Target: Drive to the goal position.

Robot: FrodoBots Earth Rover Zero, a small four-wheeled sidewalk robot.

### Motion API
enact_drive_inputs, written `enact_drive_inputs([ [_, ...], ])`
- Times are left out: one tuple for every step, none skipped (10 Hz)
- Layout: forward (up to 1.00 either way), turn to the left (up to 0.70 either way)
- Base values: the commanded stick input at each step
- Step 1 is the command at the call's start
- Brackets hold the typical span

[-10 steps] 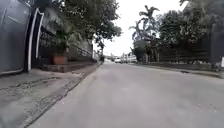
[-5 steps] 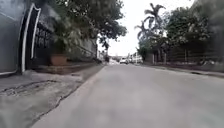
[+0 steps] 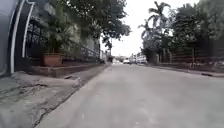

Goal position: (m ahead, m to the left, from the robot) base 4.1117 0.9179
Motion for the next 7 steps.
enact_drive_inputs([
  [1.0, -0.4],
  [1.0, -0.4],
  [1.0, -0.4],
  [1.0, -0.25],
  [1.0, -0.09],
  [1.0, 0.0],
  [1.0, 0.0],
])
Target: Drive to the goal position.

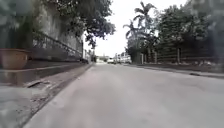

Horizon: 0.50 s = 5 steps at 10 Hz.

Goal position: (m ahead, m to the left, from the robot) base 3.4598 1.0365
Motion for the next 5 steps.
enact_drive_inputs([
  [1.0, 0.0],
  [1.0, 0.0],
  [1.0, 0.0],
  [1.0, 0.0],
  [1.0, 0.0],
])
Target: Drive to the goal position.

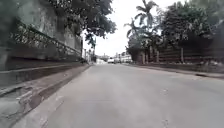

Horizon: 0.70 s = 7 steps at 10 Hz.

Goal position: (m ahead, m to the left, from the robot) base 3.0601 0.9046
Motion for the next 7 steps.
enact_drive_inputs([
  [1.0, 0.0],
  [1.0, 0.0],
  [1.0, 0.0],
  [1.0, 0.0],
  [1.0, 0.0],
  [1.0, 0.0],
  [1.0, 0.0],
])
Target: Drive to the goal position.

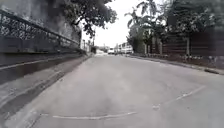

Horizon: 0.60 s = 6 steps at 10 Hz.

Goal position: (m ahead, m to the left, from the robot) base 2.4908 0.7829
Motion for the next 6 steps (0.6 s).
enact_drive_inputs([
  [1.0, 0.01],
  [1.0, 0.02],
  [1.0, 0.03],
  [1.0, 0.03],
  [1.0, 0.03],
  [1.0, 0.04],
])
